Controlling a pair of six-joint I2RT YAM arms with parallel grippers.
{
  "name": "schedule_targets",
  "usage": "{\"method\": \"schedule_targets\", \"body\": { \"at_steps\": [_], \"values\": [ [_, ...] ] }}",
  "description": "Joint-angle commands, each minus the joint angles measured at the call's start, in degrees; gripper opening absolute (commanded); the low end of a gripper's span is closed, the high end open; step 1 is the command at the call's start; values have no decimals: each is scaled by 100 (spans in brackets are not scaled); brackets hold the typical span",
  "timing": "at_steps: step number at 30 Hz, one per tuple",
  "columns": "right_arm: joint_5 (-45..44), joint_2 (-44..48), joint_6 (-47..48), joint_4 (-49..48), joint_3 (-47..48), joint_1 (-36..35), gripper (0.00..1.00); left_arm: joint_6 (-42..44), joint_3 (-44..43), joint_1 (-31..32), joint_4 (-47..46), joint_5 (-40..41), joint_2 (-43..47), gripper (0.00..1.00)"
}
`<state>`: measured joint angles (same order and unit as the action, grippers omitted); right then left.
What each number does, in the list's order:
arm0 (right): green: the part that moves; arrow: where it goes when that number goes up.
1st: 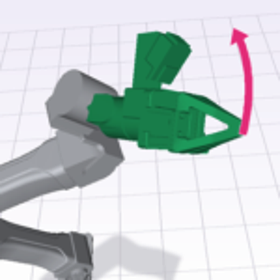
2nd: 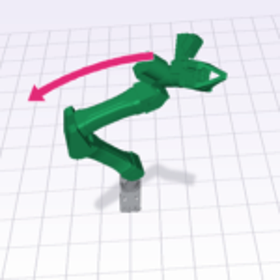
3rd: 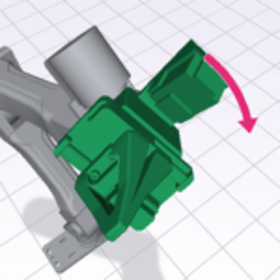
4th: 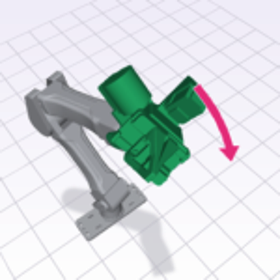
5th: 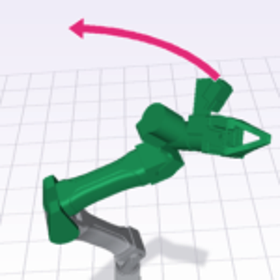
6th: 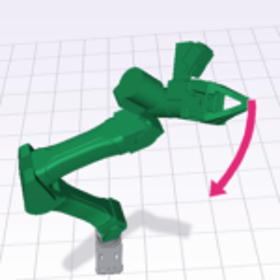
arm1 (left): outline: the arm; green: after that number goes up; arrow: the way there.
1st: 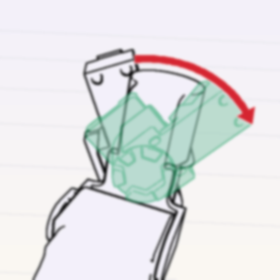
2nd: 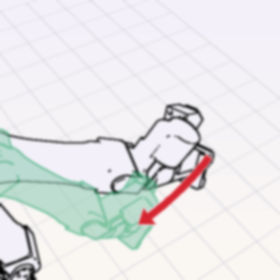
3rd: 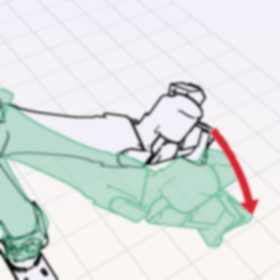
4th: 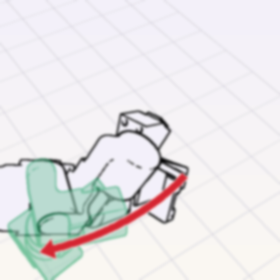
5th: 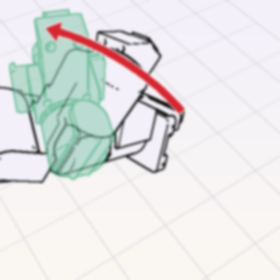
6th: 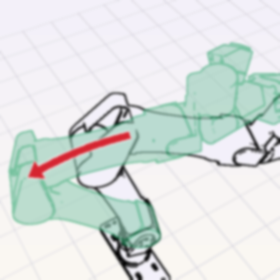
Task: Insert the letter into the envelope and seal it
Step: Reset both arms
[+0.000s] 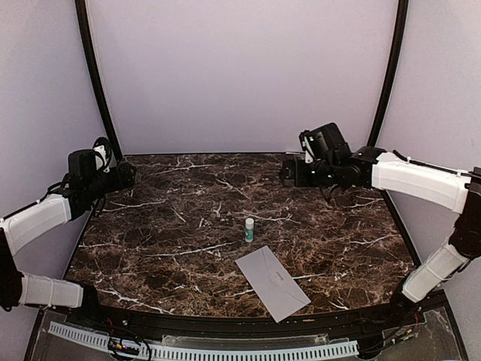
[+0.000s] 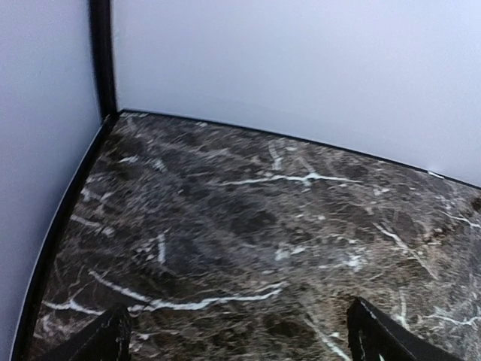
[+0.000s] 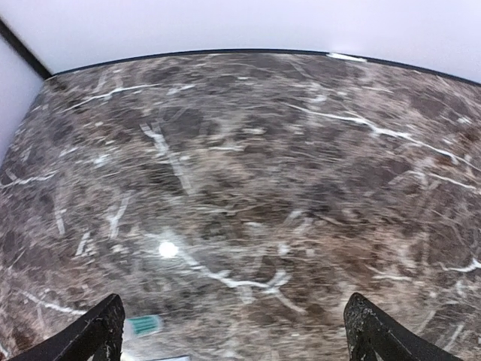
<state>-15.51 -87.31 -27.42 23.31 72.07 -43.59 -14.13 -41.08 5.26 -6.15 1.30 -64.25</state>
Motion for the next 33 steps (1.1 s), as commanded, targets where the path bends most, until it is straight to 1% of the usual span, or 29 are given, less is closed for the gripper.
{"method": "schedule_targets", "body": {
  "at_steps": [1, 3, 6, 7, 11, 14, 17, 20, 24, 26, 27, 29, 32, 33],
  "values": [
    [885, 354, 368, -362, -881, 1298, 99, -336, 629, -1078, -808, -79, -220, 99],
    [1037, 473, 529, -512, -1216, 1958, 99, -336, 899, -1379, -1127, -68, -156, 99],
    [1169, 673, 707, -860, -1660, 2814, 98, -173, 1254, -1493, -1647, 128, 23, 99],
    [1200, 761, 754, -1015, -1801, 3153, 99, -140, 1430, -1501, -1950, 144, 43, 99],
    [1143, 1316, 775, -1899, -2528, 3863, 98, 71, 1964, -1504, -2970, 1, 18, 99],
    [742, 1935, 970, -2862, -3215, 3954, 98, 244, 2301, -1504, -3830, -92, -150, 99],
    [505, 2456, 1198, -3859, -3935, 3972, 99, 411, 2367, -1494, -4081, -107, -456, 99],
    [219, 2632, 1440, -4883, -4711, 3986, 99, 519, 2414, -1500, -4501, -261, -732, 99],
    [-116, 2593, 1770, -6279, -5528, 3995, 99, 648, 2422, -1500, -5122, -274, -1167, 99],
    [-255, 2459, 1850, -6847, -5808, 3990, 99, 659, 2263, -1492, -5011, -372, -1385, 99],
    [-279, 2355, 1869, -7121, -5923, 3998, 99, 688, 2249, -1488, -5050, -522, -1555, 98],
    [-287, 2095, 1836, -7660, -6127, 3999, 99, 697, 2309, -1480, -5457, -732, -1749, 97],
    [-271, 1644, 1768, -8414, -6325, 3999, 99, 653, 2373, -1474, -5568, -794, -1752, 97],
    [-236, 1607, 1757, -8459, -6317, 3999, 99, 659, 2426, -1468, -5681, -830, -1746, 97]
  ]
}}
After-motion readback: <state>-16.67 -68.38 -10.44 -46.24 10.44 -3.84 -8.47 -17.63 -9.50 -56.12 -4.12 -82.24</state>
